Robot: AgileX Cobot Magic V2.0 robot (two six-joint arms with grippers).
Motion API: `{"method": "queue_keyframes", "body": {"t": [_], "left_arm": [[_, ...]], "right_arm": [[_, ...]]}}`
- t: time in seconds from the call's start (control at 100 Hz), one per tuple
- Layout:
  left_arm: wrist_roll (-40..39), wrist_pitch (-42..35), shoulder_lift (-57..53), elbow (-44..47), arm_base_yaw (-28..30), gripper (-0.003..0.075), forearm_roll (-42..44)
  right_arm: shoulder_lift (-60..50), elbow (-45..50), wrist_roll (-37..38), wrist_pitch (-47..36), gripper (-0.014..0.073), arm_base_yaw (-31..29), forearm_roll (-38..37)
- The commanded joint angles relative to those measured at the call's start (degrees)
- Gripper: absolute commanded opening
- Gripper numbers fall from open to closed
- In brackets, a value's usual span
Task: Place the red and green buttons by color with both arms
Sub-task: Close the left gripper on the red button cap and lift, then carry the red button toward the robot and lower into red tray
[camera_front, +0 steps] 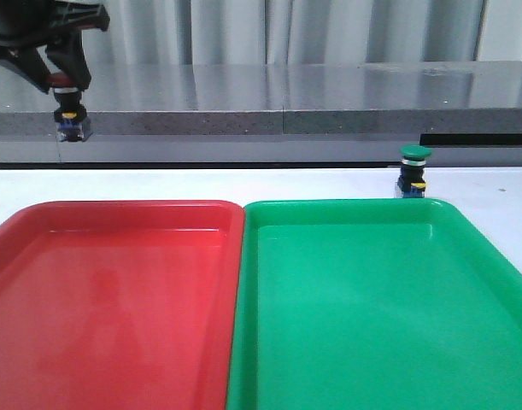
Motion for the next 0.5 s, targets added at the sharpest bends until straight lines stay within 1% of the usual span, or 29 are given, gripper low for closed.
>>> {"method": "queue_keyframes", "body": {"t": [0.0, 0.19, 0.36, 0.49], "left_arm": [[-0.3, -2.2, -6.4, 0.2, -0.4, 0.0093, -2.2], [-0.3, -6.6, -13.1, 9.8, -2.3, 0.0093, -2.6], [-0.3, -13.1, -18.5, 20.6, -4.8, 0.0093, -6.6], [-0.3, -16.7, -20.3, 26.7, -7.5, 0.0093, -7.6]], "right_arm": [[-1.1, -0.9, -0.4, -4.8, -0.0067, -0.4, -0.1], [-1.1, -0.9, -0.4, -4.8, -0.0067, -0.4, -0.1], [-1.1, -0.9, -0.4, -4.8, -0.0067, -0.4, -0.1], [-1.1, -0.9, -0.4, -4.8, -0.0067, -0.4, -0.1]]}}
